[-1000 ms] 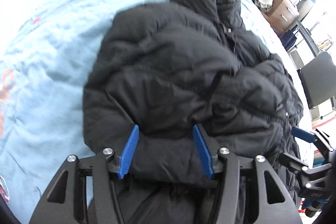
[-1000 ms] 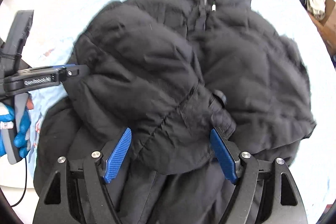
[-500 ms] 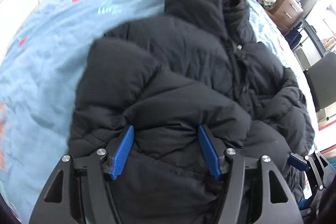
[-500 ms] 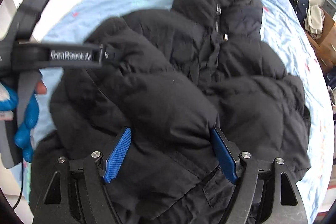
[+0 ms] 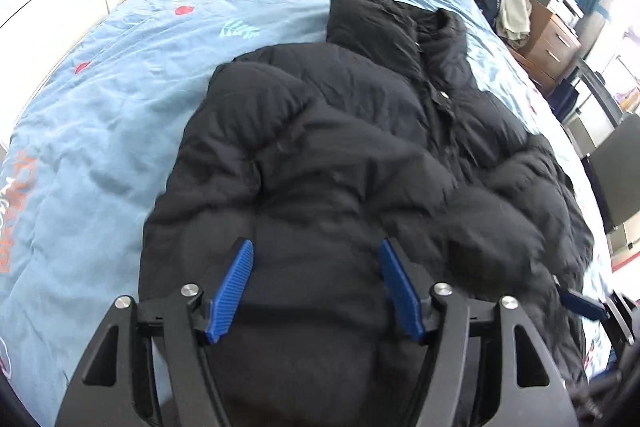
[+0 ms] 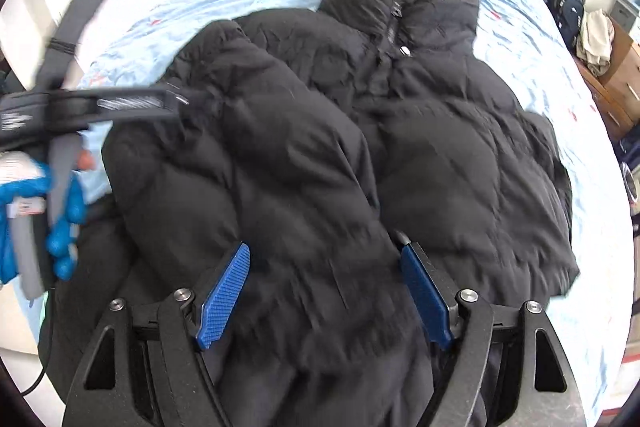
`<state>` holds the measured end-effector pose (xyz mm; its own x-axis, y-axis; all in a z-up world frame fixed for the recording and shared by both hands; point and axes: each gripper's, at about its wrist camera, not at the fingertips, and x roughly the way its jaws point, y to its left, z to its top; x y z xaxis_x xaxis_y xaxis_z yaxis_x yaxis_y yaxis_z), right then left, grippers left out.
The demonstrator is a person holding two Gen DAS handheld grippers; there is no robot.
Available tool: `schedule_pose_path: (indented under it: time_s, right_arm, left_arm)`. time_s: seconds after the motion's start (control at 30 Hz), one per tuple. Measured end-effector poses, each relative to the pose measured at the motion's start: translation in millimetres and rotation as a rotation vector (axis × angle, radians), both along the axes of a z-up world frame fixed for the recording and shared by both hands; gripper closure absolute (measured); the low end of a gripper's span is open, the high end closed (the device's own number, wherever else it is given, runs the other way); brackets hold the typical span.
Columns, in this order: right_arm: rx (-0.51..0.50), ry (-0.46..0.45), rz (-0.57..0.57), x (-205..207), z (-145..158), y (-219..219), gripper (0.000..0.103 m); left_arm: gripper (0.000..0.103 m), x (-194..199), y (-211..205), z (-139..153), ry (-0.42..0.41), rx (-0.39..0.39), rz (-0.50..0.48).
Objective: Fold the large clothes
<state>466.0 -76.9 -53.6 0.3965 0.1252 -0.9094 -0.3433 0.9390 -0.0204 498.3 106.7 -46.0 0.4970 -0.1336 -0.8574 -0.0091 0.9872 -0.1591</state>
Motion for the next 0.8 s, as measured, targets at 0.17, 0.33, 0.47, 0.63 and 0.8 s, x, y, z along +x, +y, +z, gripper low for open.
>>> schedule_pose_path:
  time_s: [0.17, 0.33, 0.47, 0.63, 0.8]
  right_arm:
    - [0.001, 0.062, -0.042, -10, -14, -26, 0.025]
    - [0.069, 0.061, 0.002, -4, 4, -46, 0.025]
    - [0.143, 0.001, -0.010, 31, 30, -71, 0.024]
    - [0.175, -0.081, -0.069, 111, 40, -101, 0.023]
    - [0.259, -0.122, -0.177, 209, 34, -132, 0.020]
  left_arm:
    - [0.028, -9, -4, -30, 0.104, 0.015, -0.046]
    - [0.028, -1, 3, 2, 0.064, -0.043, -0.052]
    - [0.028, 27, 5, 40, -0.045, -0.028, -0.078]
    - [0.028, 123, 9, 45, -0.063, -0.067, -0.079]
    - [0.028, 227, 5, 34, -0.042, -0.150, -0.049]
